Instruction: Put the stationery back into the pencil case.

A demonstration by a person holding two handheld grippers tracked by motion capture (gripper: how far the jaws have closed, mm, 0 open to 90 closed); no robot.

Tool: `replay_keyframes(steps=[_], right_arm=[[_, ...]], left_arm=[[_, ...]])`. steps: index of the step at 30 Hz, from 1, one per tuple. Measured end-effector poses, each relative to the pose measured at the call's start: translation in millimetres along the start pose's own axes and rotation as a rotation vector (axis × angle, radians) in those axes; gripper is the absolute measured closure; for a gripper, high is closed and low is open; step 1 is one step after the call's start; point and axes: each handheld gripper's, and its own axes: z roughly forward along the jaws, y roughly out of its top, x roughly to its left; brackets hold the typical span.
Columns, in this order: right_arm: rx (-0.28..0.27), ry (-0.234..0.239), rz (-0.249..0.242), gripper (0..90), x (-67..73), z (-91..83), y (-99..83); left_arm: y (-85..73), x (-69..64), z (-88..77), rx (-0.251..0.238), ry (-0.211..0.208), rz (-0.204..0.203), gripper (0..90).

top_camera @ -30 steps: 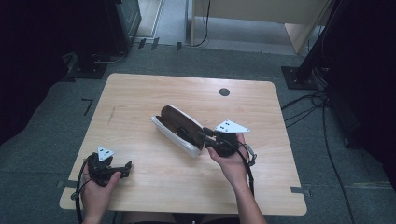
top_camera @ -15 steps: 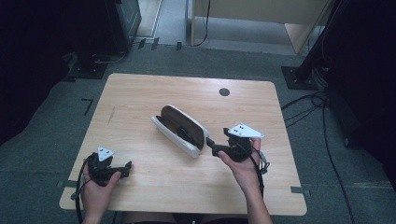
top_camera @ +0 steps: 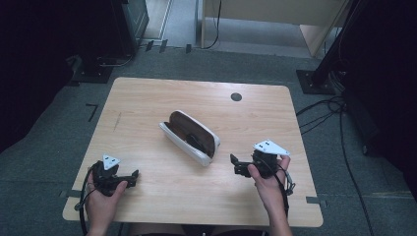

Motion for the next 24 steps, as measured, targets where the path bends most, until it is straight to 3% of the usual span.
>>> replay_keyframes(steps=[8,24], right_arm=[[0.003,-0.037,0.022,0.0,-19.1,-9.6,-19.0],[0.063,-0.122,0.101,0.0,-57.3,-25.9,-59.8]], left_arm=[[0.0,0.0,0.0,0.0,0.0,0.0,0.0],[0.0,0.0,0.0,0.0,0.0,0.001,0.0]])
